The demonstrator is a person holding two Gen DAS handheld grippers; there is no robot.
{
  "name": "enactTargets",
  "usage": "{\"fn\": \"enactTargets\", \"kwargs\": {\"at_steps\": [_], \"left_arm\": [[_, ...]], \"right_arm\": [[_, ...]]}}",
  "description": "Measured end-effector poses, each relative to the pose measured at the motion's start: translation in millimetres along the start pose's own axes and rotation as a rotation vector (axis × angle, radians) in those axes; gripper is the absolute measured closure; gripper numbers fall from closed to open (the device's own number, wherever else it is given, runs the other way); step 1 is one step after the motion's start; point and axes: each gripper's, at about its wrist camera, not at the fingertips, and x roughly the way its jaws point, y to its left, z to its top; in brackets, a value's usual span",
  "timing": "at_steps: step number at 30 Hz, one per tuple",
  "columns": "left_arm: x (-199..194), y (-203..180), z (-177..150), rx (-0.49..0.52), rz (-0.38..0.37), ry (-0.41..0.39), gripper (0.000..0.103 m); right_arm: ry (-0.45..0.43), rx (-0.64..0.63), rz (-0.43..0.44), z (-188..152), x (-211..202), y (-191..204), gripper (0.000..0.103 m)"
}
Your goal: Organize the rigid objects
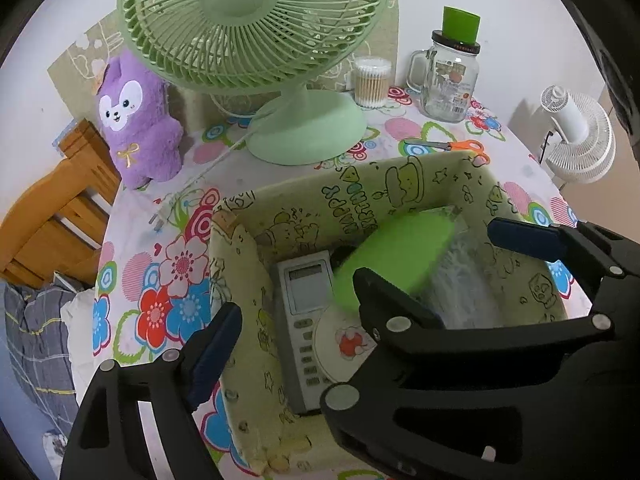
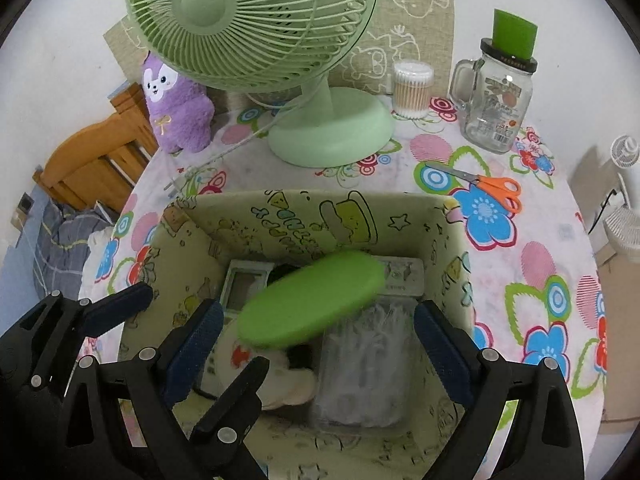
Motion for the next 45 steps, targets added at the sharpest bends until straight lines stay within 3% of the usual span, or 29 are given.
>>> {"fn": "enactTargets", "kwargs": {"at_steps": [22, 42, 45], "left_arm": [[-53.0, -9.3, -29.4, -0.033, 0.035, -0.040, 0.013], [-91.2, 8.5, -41.7, -0.128, 0.072, -0.091, 0.013], [-100.3, 6.8, -45.1, -0.120, 0.077, -0.103, 0.013]], "right_arm": [[-0.035, -0.008, -0.082, -36.0, -70.3, -1.5, 0.001], [-0.065, 0.116, -0.150, -56.8, -118.8, -25.9, 0.001], [-0.075, 0.117, -0.193, -60.2, -129.8, -26.3, 0.001]]}}
